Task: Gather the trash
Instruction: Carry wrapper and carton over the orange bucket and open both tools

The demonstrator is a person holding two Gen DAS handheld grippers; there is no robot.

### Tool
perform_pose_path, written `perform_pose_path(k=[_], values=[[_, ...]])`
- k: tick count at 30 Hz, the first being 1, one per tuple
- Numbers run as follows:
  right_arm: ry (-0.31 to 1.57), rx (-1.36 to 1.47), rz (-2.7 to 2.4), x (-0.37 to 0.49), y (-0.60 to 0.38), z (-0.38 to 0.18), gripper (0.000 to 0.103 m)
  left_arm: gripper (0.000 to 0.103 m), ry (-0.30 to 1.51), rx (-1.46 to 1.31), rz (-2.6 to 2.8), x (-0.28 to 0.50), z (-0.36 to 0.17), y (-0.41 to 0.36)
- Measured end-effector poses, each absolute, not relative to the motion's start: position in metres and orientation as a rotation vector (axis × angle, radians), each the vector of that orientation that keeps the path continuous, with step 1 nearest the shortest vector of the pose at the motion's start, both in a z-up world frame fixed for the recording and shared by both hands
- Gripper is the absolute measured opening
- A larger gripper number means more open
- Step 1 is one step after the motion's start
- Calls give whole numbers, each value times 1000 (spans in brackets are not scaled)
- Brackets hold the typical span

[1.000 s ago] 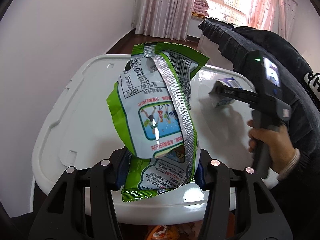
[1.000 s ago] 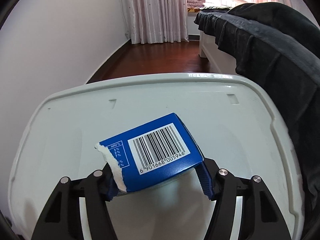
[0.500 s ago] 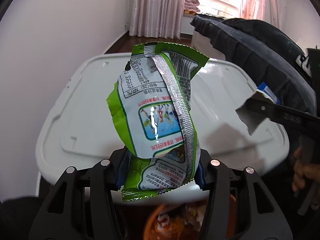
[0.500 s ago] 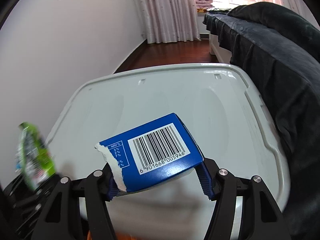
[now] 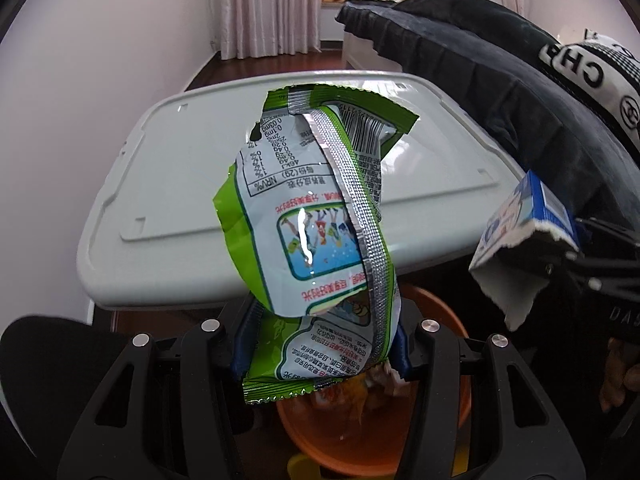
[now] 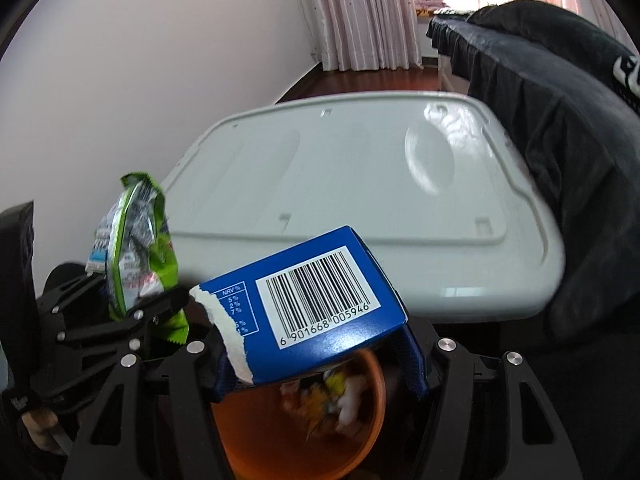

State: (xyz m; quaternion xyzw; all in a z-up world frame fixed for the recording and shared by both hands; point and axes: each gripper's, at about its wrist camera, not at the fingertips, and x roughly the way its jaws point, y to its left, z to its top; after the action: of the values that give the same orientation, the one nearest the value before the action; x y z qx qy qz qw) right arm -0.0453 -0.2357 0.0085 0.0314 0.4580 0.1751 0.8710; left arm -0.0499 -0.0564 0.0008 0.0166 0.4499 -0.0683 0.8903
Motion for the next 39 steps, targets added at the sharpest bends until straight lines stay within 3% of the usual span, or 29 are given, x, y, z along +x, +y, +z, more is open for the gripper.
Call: perform_pose_path(k=[9, 19, 29, 30, 31, 33, 39], values=[[1035, 71, 410, -79, -232, -11, 63, 51, 1065, 40, -179, -85, -19, -54], [1180, 70, 411, -68, -226, -52, 63, 51, 1238, 20, -178, -73, -67, -58], [1187, 54, 408, -67, -216, -53, 64, 51, 1256, 25, -183, -73, -70, -60], [1187, 52, 409, -66, -214, -53, 67, 53, 1257, 28, -180, -73, -70, -60], [1185, 50, 403, -65, -213, -52, 77, 61, 1258, 41, -164, -73, -69, -61], [1162, 52, 385, -68, -217, -48, 85, 74, 1246, 50, -150, -70, -64, -61], [1124, 106, 363, -66, -229, -39, 85, 76, 1235, 51, -144, -70, -61, -61]])
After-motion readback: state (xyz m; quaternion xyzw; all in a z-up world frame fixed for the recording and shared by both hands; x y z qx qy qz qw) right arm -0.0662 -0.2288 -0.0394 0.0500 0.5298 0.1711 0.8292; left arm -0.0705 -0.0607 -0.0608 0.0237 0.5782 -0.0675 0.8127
